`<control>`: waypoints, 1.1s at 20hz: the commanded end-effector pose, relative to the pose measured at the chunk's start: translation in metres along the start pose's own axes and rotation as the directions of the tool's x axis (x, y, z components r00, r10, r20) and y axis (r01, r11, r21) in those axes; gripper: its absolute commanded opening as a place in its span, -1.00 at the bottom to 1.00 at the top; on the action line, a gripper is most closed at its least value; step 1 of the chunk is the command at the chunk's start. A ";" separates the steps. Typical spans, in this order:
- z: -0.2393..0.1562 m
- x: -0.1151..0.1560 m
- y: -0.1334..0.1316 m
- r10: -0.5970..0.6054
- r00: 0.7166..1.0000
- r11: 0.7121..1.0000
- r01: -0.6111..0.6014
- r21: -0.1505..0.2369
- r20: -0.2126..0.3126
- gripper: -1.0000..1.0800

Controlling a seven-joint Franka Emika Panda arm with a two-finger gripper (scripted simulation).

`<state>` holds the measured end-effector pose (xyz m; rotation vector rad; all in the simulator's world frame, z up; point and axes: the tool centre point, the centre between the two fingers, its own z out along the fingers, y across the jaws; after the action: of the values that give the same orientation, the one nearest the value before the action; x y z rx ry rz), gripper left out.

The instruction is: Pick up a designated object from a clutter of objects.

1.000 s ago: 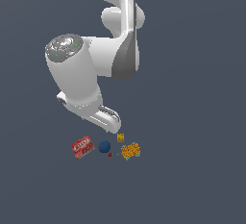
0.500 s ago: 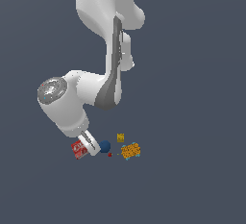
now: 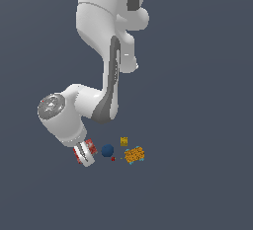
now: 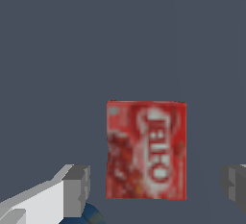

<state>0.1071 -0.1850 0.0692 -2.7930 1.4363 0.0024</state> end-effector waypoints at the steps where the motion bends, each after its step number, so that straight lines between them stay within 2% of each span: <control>1: 0.003 0.002 0.001 0.012 1.000 1.000 -0.012 0.000 -0.002 0.92; 7: 0.009 0.001 0.001 0.009 1.000 1.000 -0.009 -0.001 -0.001 0.92; 15: 0.046 0.001 0.002 0.013 1.000 1.000 -0.013 0.000 -0.001 0.92; 21: 0.054 0.002 0.001 0.013 1.000 1.000 -0.013 0.000 -0.001 0.92; 22: 0.054 0.002 0.001 0.013 1.000 1.000 -0.013 0.000 -0.001 -1.00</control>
<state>0.1069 -0.1872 0.0154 -2.7842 1.4552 0.0020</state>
